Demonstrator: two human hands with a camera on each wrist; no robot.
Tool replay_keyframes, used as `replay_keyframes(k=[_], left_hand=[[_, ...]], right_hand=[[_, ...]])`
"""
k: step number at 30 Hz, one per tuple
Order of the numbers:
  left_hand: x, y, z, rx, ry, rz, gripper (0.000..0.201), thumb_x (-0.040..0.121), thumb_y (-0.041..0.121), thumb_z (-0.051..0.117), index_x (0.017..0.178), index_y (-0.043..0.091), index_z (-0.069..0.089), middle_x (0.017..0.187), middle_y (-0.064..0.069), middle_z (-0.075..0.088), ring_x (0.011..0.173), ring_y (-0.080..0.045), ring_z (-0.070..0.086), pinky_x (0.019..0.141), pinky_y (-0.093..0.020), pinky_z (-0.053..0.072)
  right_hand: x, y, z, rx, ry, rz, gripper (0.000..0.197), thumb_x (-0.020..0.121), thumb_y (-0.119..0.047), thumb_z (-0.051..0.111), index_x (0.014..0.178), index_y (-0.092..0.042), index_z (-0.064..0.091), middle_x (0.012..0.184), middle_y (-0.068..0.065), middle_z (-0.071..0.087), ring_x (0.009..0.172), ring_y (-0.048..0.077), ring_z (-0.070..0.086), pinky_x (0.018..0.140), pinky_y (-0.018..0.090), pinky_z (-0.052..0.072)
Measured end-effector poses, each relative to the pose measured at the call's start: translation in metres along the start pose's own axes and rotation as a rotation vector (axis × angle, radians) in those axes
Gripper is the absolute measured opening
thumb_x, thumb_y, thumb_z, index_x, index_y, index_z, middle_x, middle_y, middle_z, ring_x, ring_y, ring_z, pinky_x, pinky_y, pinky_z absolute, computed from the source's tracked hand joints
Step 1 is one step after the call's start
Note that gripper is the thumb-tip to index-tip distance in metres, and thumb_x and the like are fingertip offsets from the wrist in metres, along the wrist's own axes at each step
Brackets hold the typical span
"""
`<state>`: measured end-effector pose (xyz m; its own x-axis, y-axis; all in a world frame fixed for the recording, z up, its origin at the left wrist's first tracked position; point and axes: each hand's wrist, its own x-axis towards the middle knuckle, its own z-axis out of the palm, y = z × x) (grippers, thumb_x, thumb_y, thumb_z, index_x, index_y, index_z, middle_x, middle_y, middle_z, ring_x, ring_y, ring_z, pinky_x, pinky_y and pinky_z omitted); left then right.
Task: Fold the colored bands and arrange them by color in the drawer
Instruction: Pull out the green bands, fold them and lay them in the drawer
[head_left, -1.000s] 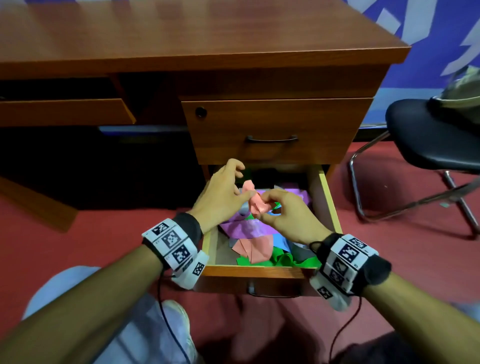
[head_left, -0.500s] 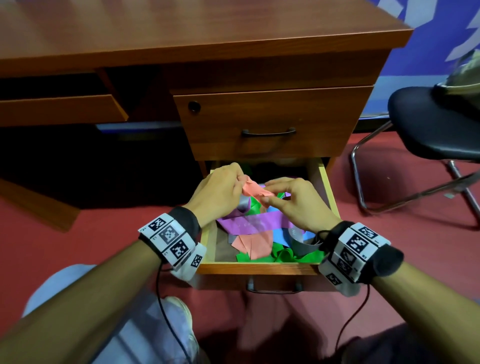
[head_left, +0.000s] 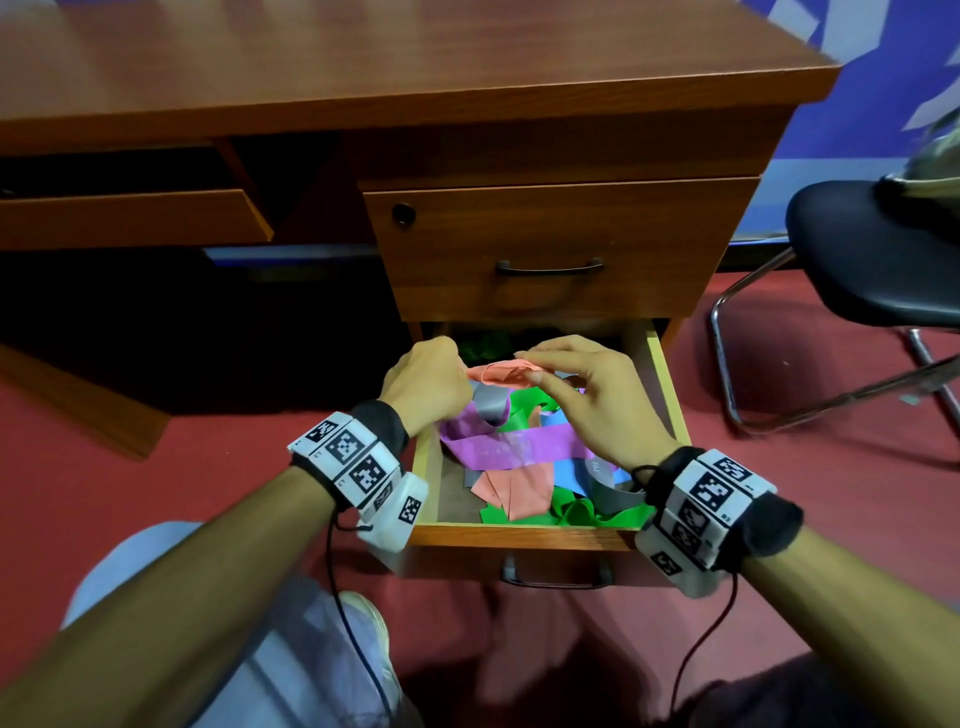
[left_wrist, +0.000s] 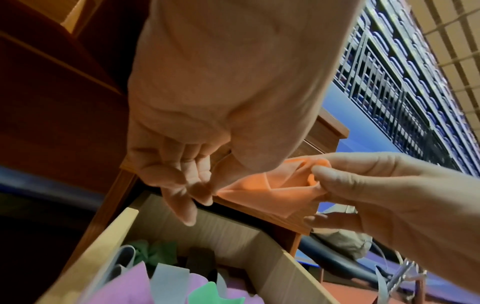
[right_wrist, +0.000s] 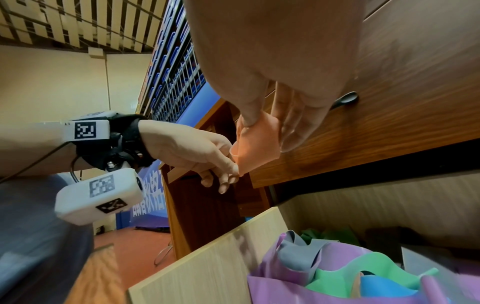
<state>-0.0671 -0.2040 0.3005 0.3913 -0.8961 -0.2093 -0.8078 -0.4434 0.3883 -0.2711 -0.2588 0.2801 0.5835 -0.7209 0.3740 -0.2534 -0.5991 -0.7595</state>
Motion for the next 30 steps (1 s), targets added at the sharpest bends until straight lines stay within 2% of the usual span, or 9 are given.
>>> replay_keyframes(k=[4,6,7,11,16,20,23,27,30], left_hand=[[0.003,0.002,0.003,-0.061,-0.065,0.022,0.022,0.073,-0.002,0.043,0.058,0.01,0.052,0.077,-0.023,0.066,0.088,-0.038,0.071,0.052,-0.026,0.043],[0.0,0.005,0.003,-0.148,-0.053,0.073,0.024,0.081,-0.002,0.043,0.067,0.009,0.06,0.069,-0.014,0.063,0.061,-0.023,0.046,0.052,-0.03,0.046],[-0.001,0.006,0.003,-0.192,-0.037,0.11,0.022,0.089,0.003,0.046,0.076,0.007,0.064,0.074,-0.012,0.067,0.064,-0.03,0.06,0.053,-0.029,0.049],[-0.004,0.012,0.008,-0.32,-0.012,0.237,0.035,0.101,0.047,0.053,0.096,0.015,0.065,0.087,-0.01,0.075,0.064,-0.012,0.064,0.054,-0.019,0.046],[-0.006,0.009,0.015,-0.167,0.041,0.309,0.03,0.095,0.048,0.065,0.111,0.022,0.061,0.079,0.01,0.069,0.076,-0.008,0.062,0.069,-0.033,0.052],[-0.012,0.009,0.017,0.064,0.051,0.37,0.014,0.098,0.038,0.06,0.105,0.026,0.061,0.085,0.008,0.068,0.085,-0.018,0.062,0.071,-0.034,0.052],[-0.013,0.014,0.015,0.152,0.043,0.35,0.015,0.095,0.034,0.059,0.095,0.022,0.066,0.084,0.002,0.068,0.083,-0.024,0.065,0.073,-0.036,0.055],[-0.014,0.013,0.01,0.134,0.087,0.227,0.034,0.093,0.036,0.054,0.067,0.015,0.059,0.07,-0.001,0.068,0.074,-0.027,0.067,0.072,-0.038,0.058],[-0.014,0.012,0.013,0.124,0.039,0.212,0.034,0.093,0.032,0.055,0.066,0.014,0.058,0.07,-0.003,0.071,0.074,-0.027,0.07,0.076,-0.041,0.06]], right_hand=[[0.0,-0.001,0.002,0.091,0.054,0.061,0.019,0.097,-0.014,0.063,0.109,-0.017,0.076,0.102,-0.003,0.073,0.093,0.006,0.067,0.075,0.021,0.056],[0.001,0.005,0.002,0.129,0.045,0.143,0.016,0.097,-0.016,0.061,0.106,-0.018,0.074,0.096,-0.007,0.074,0.089,0.01,0.07,0.079,0.037,0.058],[0.002,0.007,0.002,0.154,0.05,0.181,0.014,0.097,-0.017,0.062,0.105,-0.018,0.073,0.095,-0.007,0.074,0.087,0.012,0.07,0.079,0.043,0.059],[0.004,0.006,-0.006,0.297,0.048,0.312,0.012,0.093,-0.014,0.067,0.106,-0.014,0.069,0.095,0.007,0.073,0.083,0.028,0.072,0.074,0.051,0.06],[0.004,0.0,-0.006,0.508,-0.122,0.433,0.034,0.084,0.019,0.057,0.112,0.0,0.058,0.101,0.024,0.069,0.083,0.03,0.072,0.082,0.05,0.06],[0.002,0.001,-0.002,0.432,-0.231,0.418,0.038,0.08,0.026,0.057,0.111,0.003,0.054,0.097,0.018,0.068,0.082,0.023,0.072,0.076,0.035,0.061],[0.0,-0.002,0.0,0.24,-0.237,0.423,0.033,0.083,0.015,0.061,0.108,-0.004,0.053,0.097,0.011,0.068,0.075,0.022,0.07,0.066,0.023,0.056],[0.003,0.005,0.0,0.039,-0.161,0.428,0.021,0.084,-0.004,0.062,0.101,-0.015,0.055,0.078,0.0,0.069,0.063,0.012,0.065,0.067,0.032,0.052],[0.005,0.007,-0.002,-0.088,-0.274,0.433,0.018,0.083,-0.012,0.065,0.1,-0.017,0.061,0.078,0.003,0.07,0.058,0.013,0.057,0.057,0.027,0.044]])
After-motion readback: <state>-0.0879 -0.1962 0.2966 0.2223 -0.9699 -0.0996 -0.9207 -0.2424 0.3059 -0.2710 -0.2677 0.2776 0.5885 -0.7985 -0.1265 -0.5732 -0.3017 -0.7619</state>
